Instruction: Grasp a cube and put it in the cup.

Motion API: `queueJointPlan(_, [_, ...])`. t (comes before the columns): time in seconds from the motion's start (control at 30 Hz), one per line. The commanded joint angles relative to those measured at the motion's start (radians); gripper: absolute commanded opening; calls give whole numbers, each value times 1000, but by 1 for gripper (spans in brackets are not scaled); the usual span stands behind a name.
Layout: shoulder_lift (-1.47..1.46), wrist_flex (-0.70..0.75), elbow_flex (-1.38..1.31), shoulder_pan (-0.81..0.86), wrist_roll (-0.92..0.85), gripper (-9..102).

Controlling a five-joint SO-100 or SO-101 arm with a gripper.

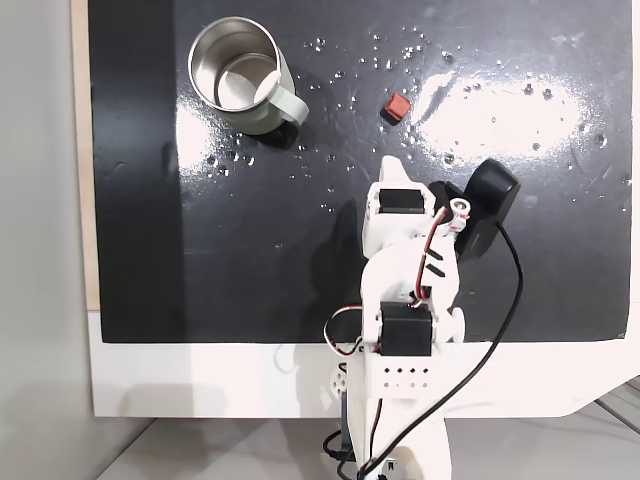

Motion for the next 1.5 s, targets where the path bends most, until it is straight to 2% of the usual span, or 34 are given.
queueJointPlan(0.0, [-118,9,-192,-11,49,0])
queueJointPlan(0.23, [-373,123,-492,-38,169,0])
queueJointPlan(0.6, [-755,396,-890,-29,371,0])
queueJointPlan(0.9, [-1003,565,-1169,-20,434,0])
queueJointPlan(1.47, [-1298,667,-1368,75,479,0])
